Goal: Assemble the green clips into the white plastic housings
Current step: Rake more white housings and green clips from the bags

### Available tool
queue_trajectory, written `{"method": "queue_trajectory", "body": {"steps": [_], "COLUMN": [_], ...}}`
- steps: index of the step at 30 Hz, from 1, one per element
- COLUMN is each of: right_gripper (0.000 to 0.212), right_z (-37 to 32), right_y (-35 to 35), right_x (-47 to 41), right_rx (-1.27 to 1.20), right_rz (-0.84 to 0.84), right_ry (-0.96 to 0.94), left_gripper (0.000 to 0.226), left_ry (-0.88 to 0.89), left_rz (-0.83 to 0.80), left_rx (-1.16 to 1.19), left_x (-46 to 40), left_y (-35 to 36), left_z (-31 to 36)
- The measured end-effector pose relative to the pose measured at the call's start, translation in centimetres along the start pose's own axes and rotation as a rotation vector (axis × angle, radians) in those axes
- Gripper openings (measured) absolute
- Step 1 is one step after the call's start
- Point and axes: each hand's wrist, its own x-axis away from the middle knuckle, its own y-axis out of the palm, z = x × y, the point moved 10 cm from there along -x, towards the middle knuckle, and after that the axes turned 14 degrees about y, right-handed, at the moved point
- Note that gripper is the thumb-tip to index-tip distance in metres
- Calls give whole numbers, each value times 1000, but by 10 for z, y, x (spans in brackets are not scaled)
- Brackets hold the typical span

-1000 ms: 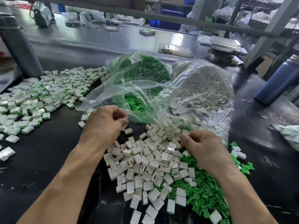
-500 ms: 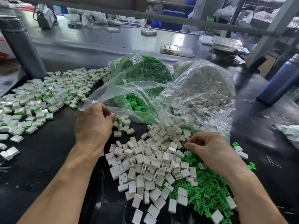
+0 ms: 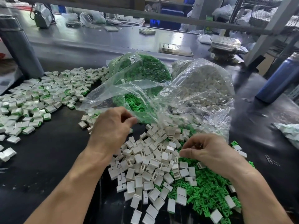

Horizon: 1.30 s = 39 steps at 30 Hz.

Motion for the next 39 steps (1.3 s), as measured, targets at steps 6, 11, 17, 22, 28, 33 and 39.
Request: {"method": "queue_trajectory", "body": {"steps": [6,11,17,22,28,33,39], "right_gripper": [11,19,23,19,26,12,11], "right_z": [1,0,-2,-3,-7,-9,-12], "right_y": [-1,-4,-6,-3,6,7,7], "right_x": [1,-1,-3,-7,-9,-8,-6], "right_rx": [0,69,130,145,224,227,240], "right_rz": [7,72,116,118,152,158,206], "right_ry": [2,-35,-92,-129,-164,-148,-119], "left_gripper": [14,9,5,4,3,5,10], "left_ry": [-76,-81,-49,-21,13,1,-50], "left_rz": [-239,-253,-148,-68,-29,-17,-21], "left_rx": [-63,-134,-36,99,258,367,571], "left_x": [11,11,10,8,6,6,8], "left_y": [44,48,40,34,34,36,38], "left_z": [3,3,4,9,13,14,18]}}
